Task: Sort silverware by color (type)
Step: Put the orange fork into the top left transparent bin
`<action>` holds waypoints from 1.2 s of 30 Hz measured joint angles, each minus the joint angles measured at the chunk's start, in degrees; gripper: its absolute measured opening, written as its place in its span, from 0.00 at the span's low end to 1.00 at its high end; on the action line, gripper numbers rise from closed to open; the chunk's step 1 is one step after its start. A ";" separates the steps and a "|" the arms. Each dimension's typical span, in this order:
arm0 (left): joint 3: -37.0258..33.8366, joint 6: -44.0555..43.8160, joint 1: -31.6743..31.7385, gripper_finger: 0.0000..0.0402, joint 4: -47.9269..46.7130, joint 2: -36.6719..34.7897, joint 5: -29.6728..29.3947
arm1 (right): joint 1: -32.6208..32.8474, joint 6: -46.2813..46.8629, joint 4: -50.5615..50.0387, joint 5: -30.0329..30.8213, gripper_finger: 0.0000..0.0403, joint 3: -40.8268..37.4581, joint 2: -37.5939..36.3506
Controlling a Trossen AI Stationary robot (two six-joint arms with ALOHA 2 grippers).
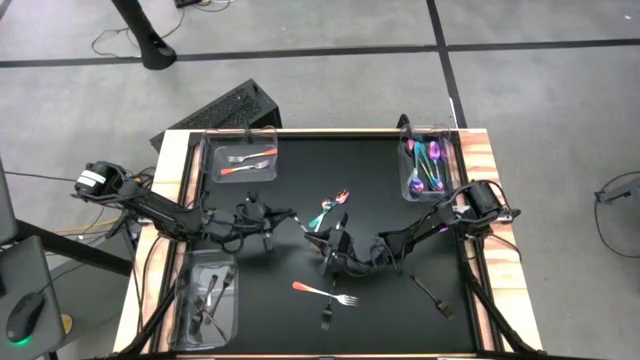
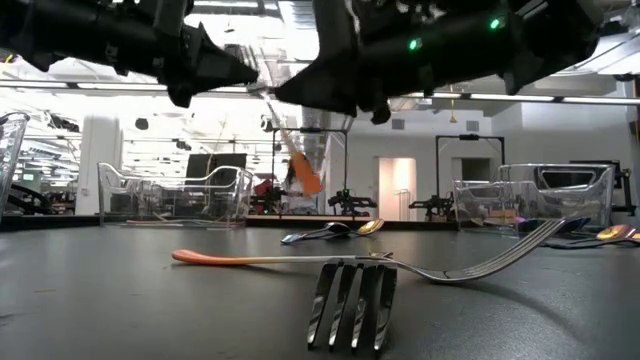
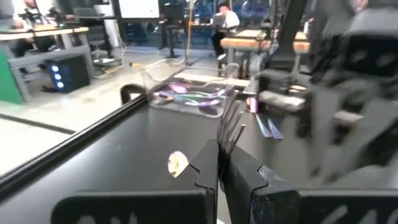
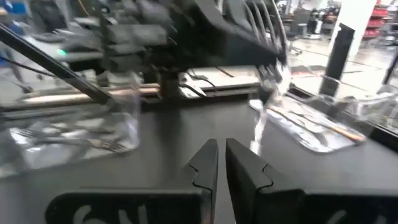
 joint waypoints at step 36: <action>32.70 -81.23 -35.67 0.00 -107.81 -11.24 22.19 | 2.62 14.48 -29.79 4.80 0.14 -0.04 -11.26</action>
